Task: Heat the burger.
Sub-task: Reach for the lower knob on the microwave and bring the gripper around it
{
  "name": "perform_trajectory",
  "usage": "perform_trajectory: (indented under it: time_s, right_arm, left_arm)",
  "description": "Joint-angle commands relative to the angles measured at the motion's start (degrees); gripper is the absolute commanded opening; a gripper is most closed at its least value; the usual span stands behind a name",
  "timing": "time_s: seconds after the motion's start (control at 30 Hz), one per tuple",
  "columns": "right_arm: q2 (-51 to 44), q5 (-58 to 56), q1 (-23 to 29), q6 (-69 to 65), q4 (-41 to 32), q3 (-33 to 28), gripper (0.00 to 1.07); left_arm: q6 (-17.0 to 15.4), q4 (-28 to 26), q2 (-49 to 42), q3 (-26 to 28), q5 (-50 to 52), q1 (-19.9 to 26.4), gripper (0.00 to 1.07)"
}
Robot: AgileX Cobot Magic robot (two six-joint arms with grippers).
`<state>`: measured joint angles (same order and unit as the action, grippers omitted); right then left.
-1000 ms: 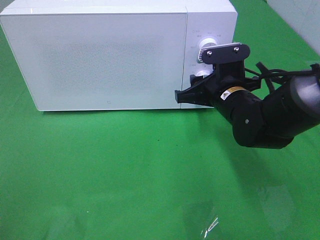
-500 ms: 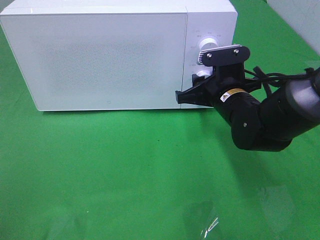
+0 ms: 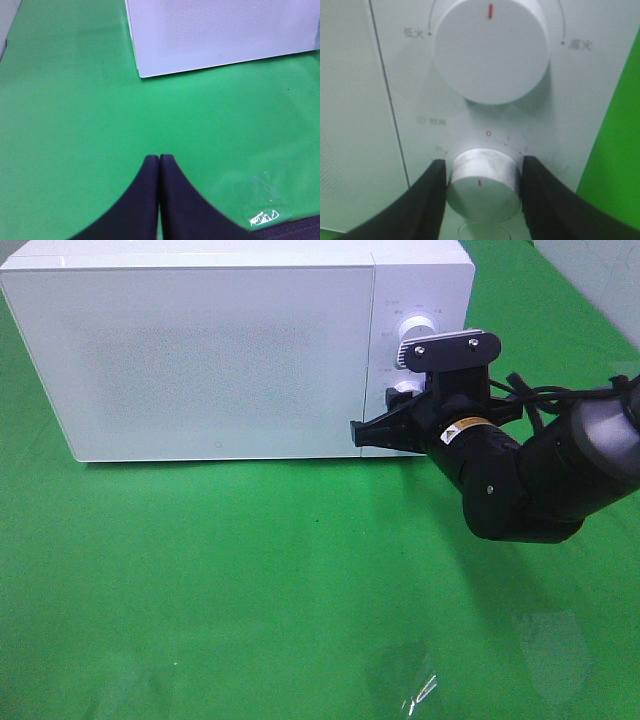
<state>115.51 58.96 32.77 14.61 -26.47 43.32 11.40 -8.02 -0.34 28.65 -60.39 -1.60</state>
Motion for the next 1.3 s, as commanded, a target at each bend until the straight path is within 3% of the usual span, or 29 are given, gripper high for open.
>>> perform_trajectory:
  time_s: [0.03,0.2,0.27,0.3,0.4,0.77,1.07,1.3]
  right_arm:
    - [-0.2,-0.5,-0.1,-9.9,1.0,0.5,0.00]
    - [-0.2,-0.9,-0.1,-20.2,1.0,0.5,0.00]
    - [-0.2,-1.0,-0.1,-38.2,2.5,0.5,0.00]
    - [-0.2,-1.0,-0.1,-38.2,2.5,0.5,0.00]
    - [-0.2,-1.0,-0.1,-54.9,5.1,0.5,0.00]
    - [-0.2,4.5,-0.1,-88.3,8.4,0.5,0.00]
    - [-0.2,9.6,-0.1,-103.0,8.5,0.5,0.00]
    - [-0.2,10.4,-0.1,-102.8,10.4,0.5,0.01]
  left_arm:
    - [-0.1,-0.3,-0.6,-0.1,0.7,0.2,0.00]
    - [-0.1,-0.3,-0.6,-0.1,0.7,0.2,0.00]
    - [-0.1,-0.3,-0.6,-0.1,0.7,0.2,0.00]
    - [-0.1,-0.3,-0.6,-0.1,0.7,0.2,0.00]
    - [-0.1,-0.3,-0.6,-0.1,0.7,0.2,0.00]
    - [-0.1,-0.3,-0.6,-0.1,0.7,0.2,0.00]
    - [-0.1,-0.3,-0.6,-0.1,0.7,0.2,0.00]
    - [-0.1,-0.3,-0.6,-0.1,0.7,0.2,0.00]
